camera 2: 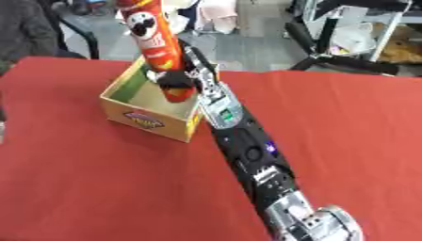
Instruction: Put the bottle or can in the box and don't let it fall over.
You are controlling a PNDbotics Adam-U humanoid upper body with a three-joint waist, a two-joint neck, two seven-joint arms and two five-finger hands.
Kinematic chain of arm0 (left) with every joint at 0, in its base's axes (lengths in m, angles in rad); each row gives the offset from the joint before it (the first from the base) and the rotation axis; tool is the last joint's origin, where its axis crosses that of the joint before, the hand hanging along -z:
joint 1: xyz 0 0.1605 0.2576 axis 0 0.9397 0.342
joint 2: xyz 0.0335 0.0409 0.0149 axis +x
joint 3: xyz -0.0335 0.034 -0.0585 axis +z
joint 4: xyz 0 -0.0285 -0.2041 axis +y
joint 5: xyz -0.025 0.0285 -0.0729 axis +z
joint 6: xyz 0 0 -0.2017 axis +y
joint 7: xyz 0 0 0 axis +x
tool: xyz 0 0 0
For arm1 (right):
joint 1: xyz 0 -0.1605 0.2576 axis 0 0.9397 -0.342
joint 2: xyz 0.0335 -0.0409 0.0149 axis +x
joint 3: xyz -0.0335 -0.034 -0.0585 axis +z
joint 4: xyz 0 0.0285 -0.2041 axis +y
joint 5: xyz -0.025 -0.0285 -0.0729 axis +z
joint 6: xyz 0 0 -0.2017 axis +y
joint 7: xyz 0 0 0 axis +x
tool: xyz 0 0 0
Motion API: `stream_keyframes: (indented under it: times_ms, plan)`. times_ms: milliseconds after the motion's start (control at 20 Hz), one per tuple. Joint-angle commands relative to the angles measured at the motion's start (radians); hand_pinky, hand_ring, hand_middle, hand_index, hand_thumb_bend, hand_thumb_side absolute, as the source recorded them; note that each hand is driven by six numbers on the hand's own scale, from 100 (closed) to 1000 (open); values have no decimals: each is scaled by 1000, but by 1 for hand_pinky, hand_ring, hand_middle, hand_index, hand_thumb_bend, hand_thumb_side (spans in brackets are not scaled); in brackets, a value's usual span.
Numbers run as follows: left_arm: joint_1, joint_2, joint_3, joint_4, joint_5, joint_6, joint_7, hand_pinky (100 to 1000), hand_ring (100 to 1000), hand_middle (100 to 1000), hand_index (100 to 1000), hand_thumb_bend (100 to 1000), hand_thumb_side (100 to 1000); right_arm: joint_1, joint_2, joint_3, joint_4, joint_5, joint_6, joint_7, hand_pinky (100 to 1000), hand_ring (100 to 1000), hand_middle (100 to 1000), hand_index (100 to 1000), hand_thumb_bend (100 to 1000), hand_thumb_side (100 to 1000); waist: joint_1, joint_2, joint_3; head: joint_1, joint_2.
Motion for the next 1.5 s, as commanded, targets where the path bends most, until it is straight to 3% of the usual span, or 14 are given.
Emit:
stream_keyframes:
  times_ms: [50,250,650,850,1100,1300,1400,1450,1500]
  plan:
    - [-12,9,3,-19,-3,1,-3,896,792,746,870,100,701,-18,-5,4,-7,121,-30,27,985,834,818,952,260,418,6,-11,-3,0,-12]
    - [-11,10,5,-19,-5,3,-2,896,792,746,871,100,702,-14,-13,-19,7,232,-21,-36,1000,869,879,1000,347,441,6,-14,-6,2,-13]
    - [-10,12,6,-19,-10,3,-2,896,793,746,871,100,704,-27,-42,-43,36,406,25,-204,1000,955,959,1000,408,446,7,-14,-11,4,-12]
    - [-9,13,7,-19,-12,3,-3,896,793,745,871,100,705,-30,-53,-57,49,439,43,-245,1000,974,972,1000,410,455,8,-14,-15,6,-12]
    - [-6,13,10,-19,-12,4,-1,897,793,745,871,100,706,-20,-70,-59,17,381,35,-244,1000,956,955,1000,385,450,9,-17,-25,17,-8]
    - [10,17,18,-18,-12,9,5,897,793,745,871,100,708,17,-123,-28,-90,264,-11,-189,1000,949,947,1000,340,401,6,-27,-52,48,-5]
    - [20,20,24,-17,-12,12,8,898,794,744,871,100,709,68,-169,-15,-175,170,-30,-149,1000,952,947,830,242,300,1,-34,-72,65,-6]
    - [25,22,27,-17,-13,14,10,899,794,744,871,100,711,104,-193,-15,-223,113,-29,-129,1000,950,943,677,134,203,-1,-36,-84,72,-10]
    - [31,25,30,-17,-13,16,13,899,794,744,871,100,711,143,-215,-16,-273,52,-22,-110,1000,949,941,647,108,180,-3,-38,-96,78,-12]
